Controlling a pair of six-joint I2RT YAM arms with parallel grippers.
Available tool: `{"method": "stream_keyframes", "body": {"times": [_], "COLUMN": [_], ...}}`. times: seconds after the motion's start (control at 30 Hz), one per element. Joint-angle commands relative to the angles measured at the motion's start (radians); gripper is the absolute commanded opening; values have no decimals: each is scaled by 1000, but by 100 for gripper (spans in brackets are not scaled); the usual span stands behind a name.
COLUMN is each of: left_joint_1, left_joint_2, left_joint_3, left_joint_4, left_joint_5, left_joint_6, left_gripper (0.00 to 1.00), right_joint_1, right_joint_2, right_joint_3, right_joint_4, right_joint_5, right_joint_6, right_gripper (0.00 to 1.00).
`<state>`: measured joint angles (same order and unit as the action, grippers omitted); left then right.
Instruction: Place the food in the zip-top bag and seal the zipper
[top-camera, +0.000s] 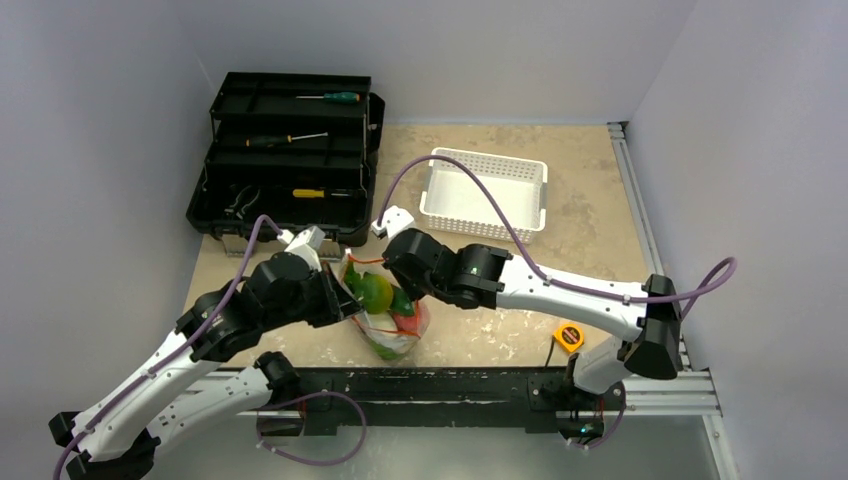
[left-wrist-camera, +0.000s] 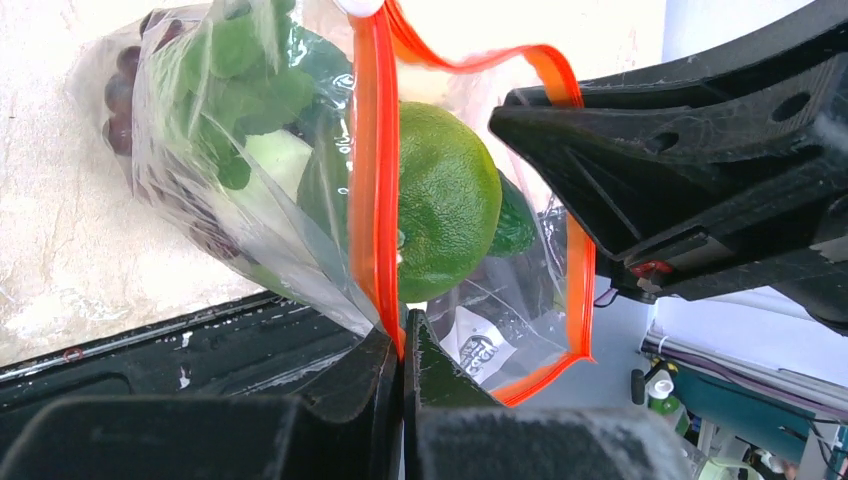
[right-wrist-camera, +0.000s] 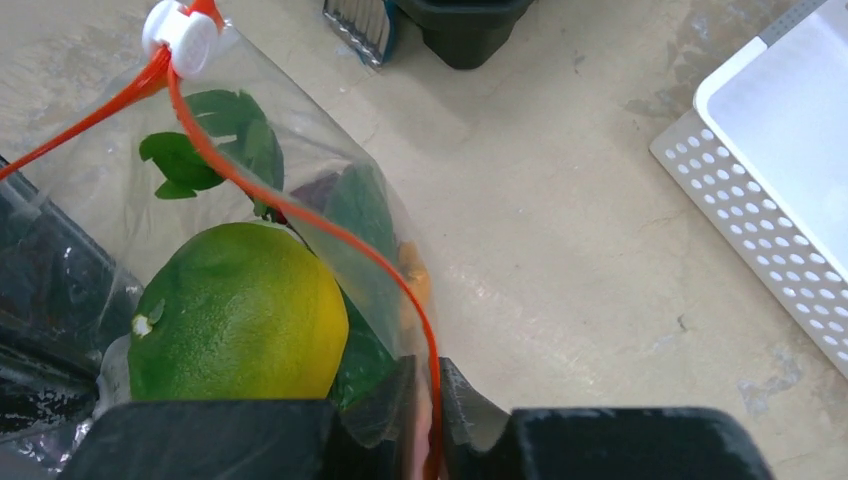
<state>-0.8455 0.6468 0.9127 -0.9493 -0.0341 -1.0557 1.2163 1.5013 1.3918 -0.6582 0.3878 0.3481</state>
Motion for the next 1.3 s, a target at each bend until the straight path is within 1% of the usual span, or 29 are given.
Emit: {"method": "stream_keyframes", "body": {"times": [0.0, 0.07, 0.17, 0.23, 0.3, 0.37, 0.43, 0.57, 0.63, 0.7, 0.77, 0.8, 0.87, 0.93, 1.0, 1.07, 1.27], "left_joint_1": [-3, -4, -4, -3, -3, -4, -3, -3, -4, -3, -4, -3, -3, -3, -4, -3, -3], "left_joint_2": [-6, 1, 25, 37, 32, 18, 9, 13, 22, 38, 53, 57, 56, 42, 25, 14, 24], "left_joint_3": [55, 109, 237, 305, 325, 295, 233, 62, 2, 8, 72, 127, 198, 237, 238, 207, 97], "left_joint_4": [14, -6, -48, -65, -60, -41, -32, 29, 55, 40, 6, -10, -28, -27, -16, -9, 22], "left_joint_5": [-17, -24, -24, -19, -15, -16, -24, 5, 9, -2, -7, -8, -9, -8, -9, -18, -13], "left_joint_6": [5, 23, 64, 78, 80, 75, 52, 3, -5, 7, 30, 41, 55, 59, 59, 56, 26], "left_gripper": [0, 0, 0, 0, 0, 0, 0, 0, 0, 0, 0, 0, 0, 0, 0, 0, 0], "right_joint_1": [1, 2, 2, 2, 2, 2, 2, 2, 2, 2, 2, 2, 2, 2, 2, 2, 2], "right_joint_2": [-8, -24, -70, -103, -126, -145, -145, -122, -104, -61, -32, -27, -44, -75, -104, -126, -158], "right_joint_3": [62, 124, 210, 234, 221, 162, 88, -48, -96, -76, -3, 34, 83, 102, 103, 75, -74], "right_joint_4": [17, -4, -7, 11, 41, 81, 114, 199, 249, 240, 171, 129, 114, 130, 160, 198, 303], "right_joint_5": [3, 31, 16, -5, -48, -68, -89, -122, -136, -140, -115, -98, -73, -83, -130, -172, -239], "right_joint_6": [3, -24, -58, -70, -61, -35, -6, 46, 56, 45, 27, 17, -7, -17, -16, -1, 108], "right_gripper": [0, 0, 0, 0, 0, 0, 0, 0, 0, 0, 0, 0, 0, 0, 0, 0, 0]}}
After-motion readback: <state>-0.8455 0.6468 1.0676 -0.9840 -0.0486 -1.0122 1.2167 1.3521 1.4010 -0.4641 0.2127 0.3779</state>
